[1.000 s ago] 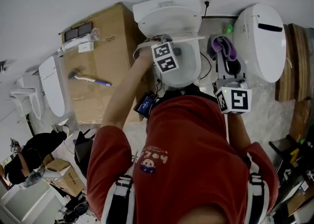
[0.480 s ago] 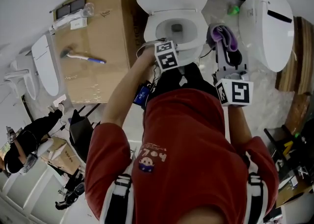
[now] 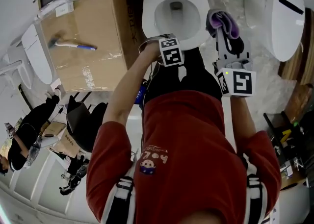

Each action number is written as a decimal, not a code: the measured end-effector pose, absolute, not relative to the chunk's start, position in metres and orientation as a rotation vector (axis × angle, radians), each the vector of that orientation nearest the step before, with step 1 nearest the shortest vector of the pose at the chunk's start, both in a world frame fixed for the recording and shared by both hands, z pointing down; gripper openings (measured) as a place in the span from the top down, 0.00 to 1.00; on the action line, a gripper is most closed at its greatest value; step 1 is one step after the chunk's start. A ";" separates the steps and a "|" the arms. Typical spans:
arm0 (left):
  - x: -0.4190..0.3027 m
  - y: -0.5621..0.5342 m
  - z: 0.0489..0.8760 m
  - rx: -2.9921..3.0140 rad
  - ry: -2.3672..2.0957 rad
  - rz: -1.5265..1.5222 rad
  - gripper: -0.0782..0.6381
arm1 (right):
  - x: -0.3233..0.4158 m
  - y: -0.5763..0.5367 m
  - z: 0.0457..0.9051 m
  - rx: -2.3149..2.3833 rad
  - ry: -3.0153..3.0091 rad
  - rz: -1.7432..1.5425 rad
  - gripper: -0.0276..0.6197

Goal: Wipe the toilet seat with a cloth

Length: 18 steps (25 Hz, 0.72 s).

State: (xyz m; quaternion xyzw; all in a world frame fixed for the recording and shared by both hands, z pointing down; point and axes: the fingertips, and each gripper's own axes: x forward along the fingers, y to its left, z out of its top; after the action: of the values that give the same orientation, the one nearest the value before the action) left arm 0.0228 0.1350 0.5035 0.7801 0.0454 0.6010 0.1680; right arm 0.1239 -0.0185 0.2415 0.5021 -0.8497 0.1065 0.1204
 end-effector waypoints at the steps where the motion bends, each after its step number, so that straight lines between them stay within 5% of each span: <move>1: 0.023 0.141 0.511 2.208 0.147 1.705 0.64 | 0.123 -0.019 0.249 1.455 -2.474 0.320 0.86; 14: 0.023 0.188 0.631 2.160 0.213 1.690 0.66 | 0.105 -0.009 0.370 1.308 -2.397 0.445 0.86; 18: 0.021 0.186 0.668 2.186 0.172 1.714 0.79 | 0.100 -0.007 0.401 1.277 -2.389 0.459 0.86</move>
State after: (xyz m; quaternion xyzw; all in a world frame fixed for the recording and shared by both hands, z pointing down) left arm 0.0214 0.1856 0.6680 0.7728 0.0609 0.6060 0.1785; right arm 0.1001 -0.0066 0.4011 0.4557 -0.8527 0.1640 0.1957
